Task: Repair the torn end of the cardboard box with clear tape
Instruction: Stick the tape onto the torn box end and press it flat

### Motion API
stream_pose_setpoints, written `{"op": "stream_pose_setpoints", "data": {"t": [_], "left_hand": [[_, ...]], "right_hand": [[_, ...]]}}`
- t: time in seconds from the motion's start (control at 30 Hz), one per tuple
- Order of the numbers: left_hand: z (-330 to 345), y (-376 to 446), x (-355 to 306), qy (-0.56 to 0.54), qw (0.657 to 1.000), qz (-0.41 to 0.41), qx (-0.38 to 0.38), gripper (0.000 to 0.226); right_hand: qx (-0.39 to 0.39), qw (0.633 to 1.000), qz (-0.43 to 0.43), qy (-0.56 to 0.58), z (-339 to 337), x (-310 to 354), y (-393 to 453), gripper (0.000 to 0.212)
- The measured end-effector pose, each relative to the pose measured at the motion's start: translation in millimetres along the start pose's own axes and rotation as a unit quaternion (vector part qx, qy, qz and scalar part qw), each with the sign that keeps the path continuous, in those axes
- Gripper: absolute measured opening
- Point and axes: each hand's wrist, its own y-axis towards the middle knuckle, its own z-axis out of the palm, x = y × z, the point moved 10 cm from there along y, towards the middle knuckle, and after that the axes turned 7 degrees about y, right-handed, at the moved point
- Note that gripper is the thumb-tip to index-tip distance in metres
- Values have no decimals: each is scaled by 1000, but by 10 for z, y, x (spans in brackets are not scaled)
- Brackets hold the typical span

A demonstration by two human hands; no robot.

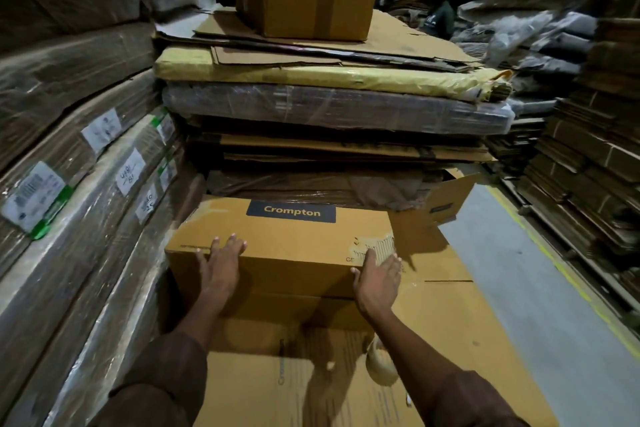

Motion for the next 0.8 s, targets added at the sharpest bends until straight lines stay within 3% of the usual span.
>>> {"op": "stream_pose_setpoints", "data": {"t": [0.13,0.33,0.47,0.63,0.8], "left_hand": [[79,-8,36,3,1000,2,5,64],[79,-91,-2,-12,1000,-14,17,51],[117,-196,-97,17,999,-24,41,61],[195,-320,-73,34,996,-30,71,84],[232,-382,-45,21,996,-30,84,93]], "right_hand": [[-24,998,19,-46,39,-27,-202,66],[-15,994,-26,-103,-133,-6,-251,59],[18,995,-21,-93,-118,39,-373,63],[1,1000,-13,-14,-236,1,-410,49],[-64,998,4,22,-523,-316,-403,85]]}}
